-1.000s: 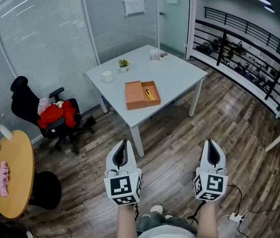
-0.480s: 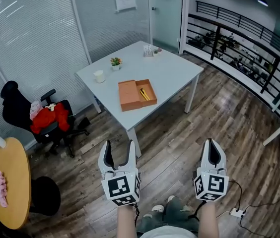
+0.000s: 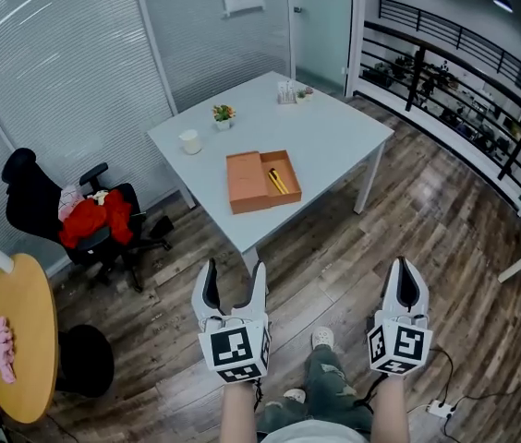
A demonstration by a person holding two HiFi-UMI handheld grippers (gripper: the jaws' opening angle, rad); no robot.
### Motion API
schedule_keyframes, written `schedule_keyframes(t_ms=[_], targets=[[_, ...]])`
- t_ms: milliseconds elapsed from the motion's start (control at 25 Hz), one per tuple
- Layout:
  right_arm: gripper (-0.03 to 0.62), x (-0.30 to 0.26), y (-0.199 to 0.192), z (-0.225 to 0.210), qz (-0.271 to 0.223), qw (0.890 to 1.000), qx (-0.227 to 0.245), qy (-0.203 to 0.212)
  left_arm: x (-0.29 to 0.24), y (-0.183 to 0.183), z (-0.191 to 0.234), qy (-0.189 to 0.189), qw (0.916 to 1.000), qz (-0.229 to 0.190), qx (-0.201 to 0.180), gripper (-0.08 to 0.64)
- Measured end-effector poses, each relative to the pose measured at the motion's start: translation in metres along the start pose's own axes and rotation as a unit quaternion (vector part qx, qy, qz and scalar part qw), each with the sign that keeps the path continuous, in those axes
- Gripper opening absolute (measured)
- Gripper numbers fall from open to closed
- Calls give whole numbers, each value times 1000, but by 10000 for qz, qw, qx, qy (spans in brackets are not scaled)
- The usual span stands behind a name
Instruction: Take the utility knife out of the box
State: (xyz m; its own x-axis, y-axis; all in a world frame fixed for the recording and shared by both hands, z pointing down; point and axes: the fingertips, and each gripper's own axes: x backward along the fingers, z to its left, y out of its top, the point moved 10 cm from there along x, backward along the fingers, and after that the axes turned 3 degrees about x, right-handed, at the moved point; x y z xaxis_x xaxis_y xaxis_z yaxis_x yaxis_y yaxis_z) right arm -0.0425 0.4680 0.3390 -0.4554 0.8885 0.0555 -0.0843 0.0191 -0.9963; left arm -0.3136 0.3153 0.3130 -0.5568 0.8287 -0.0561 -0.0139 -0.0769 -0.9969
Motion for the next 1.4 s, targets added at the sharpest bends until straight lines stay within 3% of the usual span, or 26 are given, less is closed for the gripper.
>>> schedule_keyframes(t_ms=[880, 1400], targets=[[25, -259, -9, -46, -87, 9942, 25, 1068, -202, 18, -31, 916, 9958, -29, 15, 325], [25, -331, -30, -67, 75, 9919, -25, 1270, -265, 10, -37, 1242, 9922, 142, -27, 325]])
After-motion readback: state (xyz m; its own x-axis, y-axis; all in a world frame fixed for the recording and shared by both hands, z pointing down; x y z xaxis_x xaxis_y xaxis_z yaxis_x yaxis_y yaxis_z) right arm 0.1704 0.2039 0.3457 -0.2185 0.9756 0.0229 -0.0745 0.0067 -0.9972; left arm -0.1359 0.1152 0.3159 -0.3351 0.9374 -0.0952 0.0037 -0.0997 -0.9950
